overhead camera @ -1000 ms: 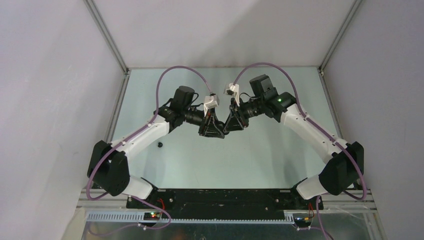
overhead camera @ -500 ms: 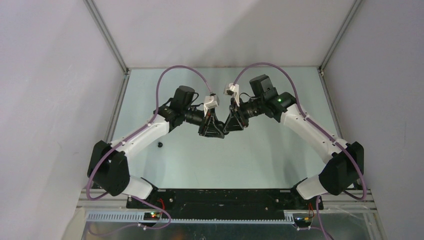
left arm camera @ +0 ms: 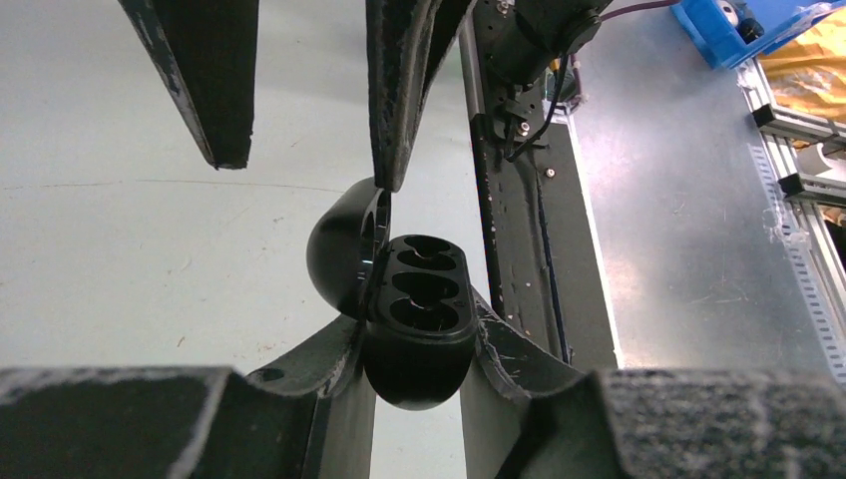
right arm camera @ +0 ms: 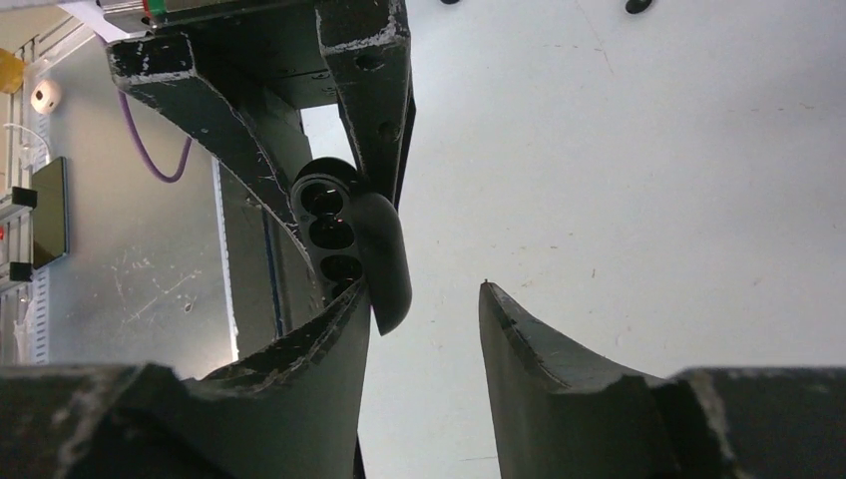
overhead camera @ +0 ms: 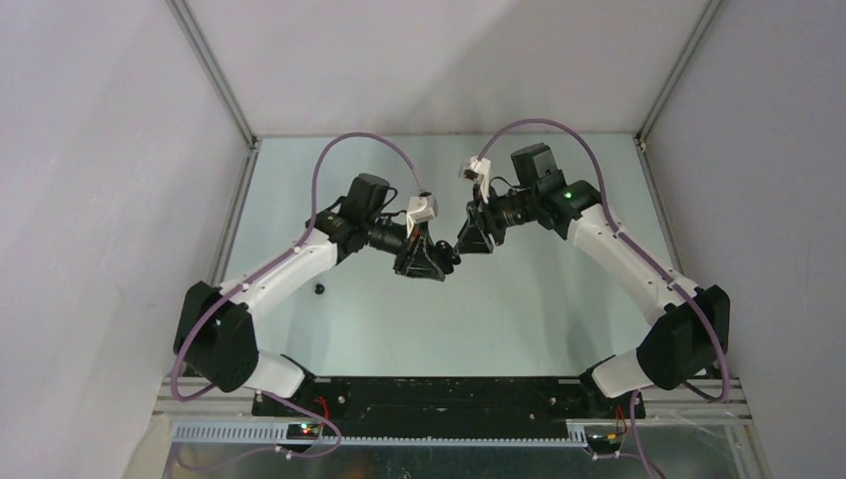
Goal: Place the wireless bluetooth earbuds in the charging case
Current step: Open the charging case.
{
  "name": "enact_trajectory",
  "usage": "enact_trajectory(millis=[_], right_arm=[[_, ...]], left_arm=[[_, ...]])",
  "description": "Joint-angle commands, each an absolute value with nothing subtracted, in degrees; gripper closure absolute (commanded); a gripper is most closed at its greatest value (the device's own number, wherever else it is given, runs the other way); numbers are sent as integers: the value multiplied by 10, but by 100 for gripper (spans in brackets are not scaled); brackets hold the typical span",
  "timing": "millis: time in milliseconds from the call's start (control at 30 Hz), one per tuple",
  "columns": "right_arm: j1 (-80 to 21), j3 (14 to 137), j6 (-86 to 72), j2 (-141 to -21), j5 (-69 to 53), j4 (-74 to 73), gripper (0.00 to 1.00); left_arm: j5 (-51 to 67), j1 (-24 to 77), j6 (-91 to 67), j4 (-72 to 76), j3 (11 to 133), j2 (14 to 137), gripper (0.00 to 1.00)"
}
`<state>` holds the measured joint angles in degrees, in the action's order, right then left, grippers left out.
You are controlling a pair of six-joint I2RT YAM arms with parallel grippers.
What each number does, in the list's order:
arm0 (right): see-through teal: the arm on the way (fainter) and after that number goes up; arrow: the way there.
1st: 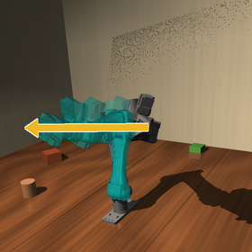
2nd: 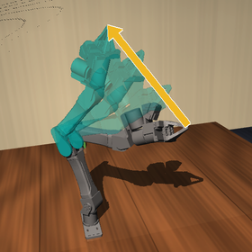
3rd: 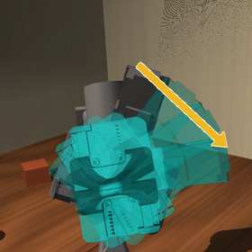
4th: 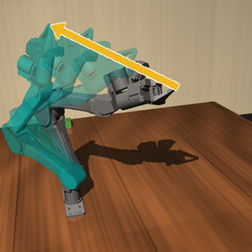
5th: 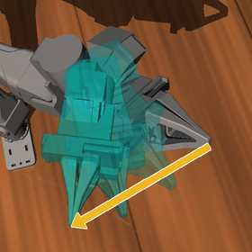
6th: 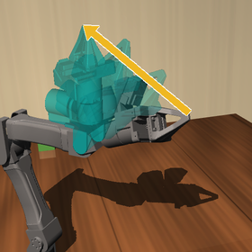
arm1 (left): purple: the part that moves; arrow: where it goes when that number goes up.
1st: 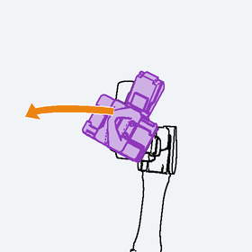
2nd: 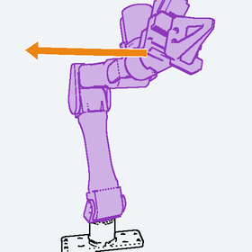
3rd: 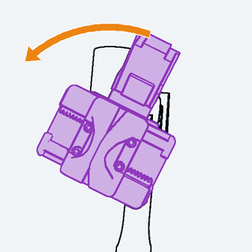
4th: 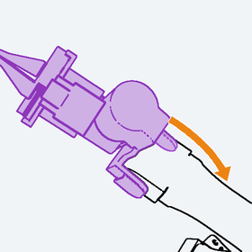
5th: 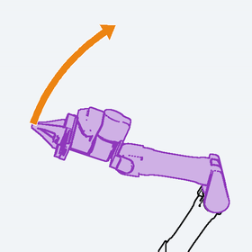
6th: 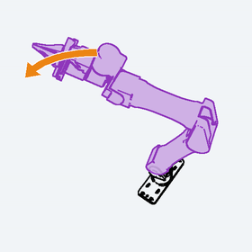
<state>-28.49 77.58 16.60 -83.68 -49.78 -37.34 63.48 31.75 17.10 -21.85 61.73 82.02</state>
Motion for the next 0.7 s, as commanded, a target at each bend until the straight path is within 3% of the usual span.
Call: enact_trajectory(millis=[0, 233, 333, 467, 667], right_arm=[[-280, 777, 177, -802, -500, -350, 50], [-256, 829, 180, -806, -510, -384, 42], [-252, 869, 161, -837, -460, -389, 40], [-255, 943, 109, -930, -358, -400, 40], [-275, 1099, 45, -1150, -338, -414, 40]], left_arm=[[667, 323, 193, -229, 644, 802, 100], [644, 313, 244, -290, 664, 806, 100], [628, 292, 271, -316, 675, 800, 100], [627, 241, 280, -328, 670, 772, 100], [623, 140, 298, -347, 668, 742, 100]])
